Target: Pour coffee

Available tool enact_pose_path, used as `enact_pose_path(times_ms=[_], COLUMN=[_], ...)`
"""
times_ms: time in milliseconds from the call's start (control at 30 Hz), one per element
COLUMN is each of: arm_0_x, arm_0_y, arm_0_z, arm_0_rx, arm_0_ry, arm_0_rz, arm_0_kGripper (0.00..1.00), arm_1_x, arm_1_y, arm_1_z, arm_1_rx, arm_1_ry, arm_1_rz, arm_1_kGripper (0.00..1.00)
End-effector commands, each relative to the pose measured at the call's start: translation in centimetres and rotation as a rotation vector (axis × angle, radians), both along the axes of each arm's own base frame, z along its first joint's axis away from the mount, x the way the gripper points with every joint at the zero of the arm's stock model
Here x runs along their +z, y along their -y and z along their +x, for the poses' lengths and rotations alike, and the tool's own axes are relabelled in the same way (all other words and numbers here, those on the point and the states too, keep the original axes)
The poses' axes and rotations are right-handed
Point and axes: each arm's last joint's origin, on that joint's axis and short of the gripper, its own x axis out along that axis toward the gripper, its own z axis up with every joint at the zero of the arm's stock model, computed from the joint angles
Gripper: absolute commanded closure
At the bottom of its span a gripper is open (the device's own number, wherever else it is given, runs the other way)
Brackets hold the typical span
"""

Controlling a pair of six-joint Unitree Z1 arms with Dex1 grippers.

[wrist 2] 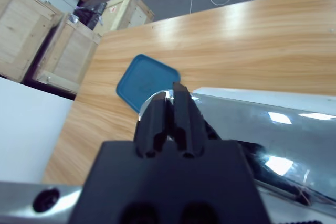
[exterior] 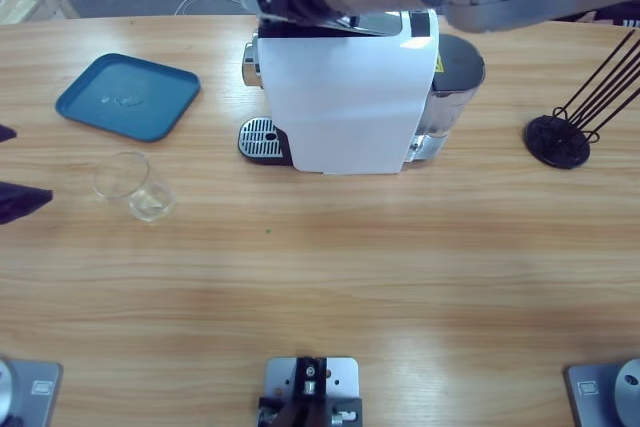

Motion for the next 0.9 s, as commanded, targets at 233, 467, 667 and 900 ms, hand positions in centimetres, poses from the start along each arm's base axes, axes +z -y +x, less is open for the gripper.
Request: enact_pose_path(times_ms=[233, 467, 667, 900], arm_0_x=[-0.5, -3.7, -7.7, -11.7], arm_0_y=[0.0, 0.0, -0.2, 0.9], arm_0_z=[0.3, 0.8, 1.5, 2.7], arm_0_rx=[0.056, 0.181, 0.402, 0.448], arm_0_ry=[-0.017, -0.091, -0.116, -0.127], arm_0_rz=[0.029, 0.067, 0.05, 0.069], arm_0_kGripper=[0.009, 0.009, 0.009, 0.009], arm_1_x=[-14.8, -2.9, 6.5, 8.6], arm_1_y=[-0.9, 2.3, 10.0, 16.6], arm_1_z=[-0.8, -3.7, -11.9, -16.8], arm_1_rx=[0.018, 0.102, 0.136, 0.135], arm_1_ry=[-0.323, -0.033, 0.056, 0.027], arm_1_rz=[-0.357, -0.384, -0.406, -0.513], arm_1_kGripper=[1.0, 0.0, 0.0, 0.0])
